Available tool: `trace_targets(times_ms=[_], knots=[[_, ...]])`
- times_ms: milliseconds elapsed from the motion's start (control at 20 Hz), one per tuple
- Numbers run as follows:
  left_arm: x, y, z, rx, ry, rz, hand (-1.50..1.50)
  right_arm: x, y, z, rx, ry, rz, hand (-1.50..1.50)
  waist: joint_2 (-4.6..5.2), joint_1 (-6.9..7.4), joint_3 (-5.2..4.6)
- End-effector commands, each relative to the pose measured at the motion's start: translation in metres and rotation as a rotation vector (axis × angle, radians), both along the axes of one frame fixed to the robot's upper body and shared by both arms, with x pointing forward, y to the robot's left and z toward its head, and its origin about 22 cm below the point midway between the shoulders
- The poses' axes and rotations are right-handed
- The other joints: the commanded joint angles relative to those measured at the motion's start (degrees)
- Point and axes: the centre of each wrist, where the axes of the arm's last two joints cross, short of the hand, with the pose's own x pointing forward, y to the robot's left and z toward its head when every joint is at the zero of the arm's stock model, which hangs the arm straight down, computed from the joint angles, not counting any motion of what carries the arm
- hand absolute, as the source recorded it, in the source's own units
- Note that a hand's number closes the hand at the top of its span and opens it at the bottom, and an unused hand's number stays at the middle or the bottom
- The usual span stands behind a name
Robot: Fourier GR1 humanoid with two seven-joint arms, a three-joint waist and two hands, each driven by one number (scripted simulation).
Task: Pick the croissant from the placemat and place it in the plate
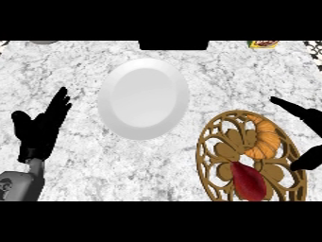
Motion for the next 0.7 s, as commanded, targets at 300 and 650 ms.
trace_targets(times_ms=[300,650], knots=[[0.014,-0.014,0.011,-0.003,-0.008,-0.007,0.0,0.019,0.023,-0.005,-0.065,0.083,0.02,-1.5,0.02,-0.16,0.01],[0.002,0.012,0.011,0.006,-0.007,-0.006,0.0,0.026,0.03,-0.013,-0.12,0.076,0.006,-1.5,0.02,0.0,0.02]])
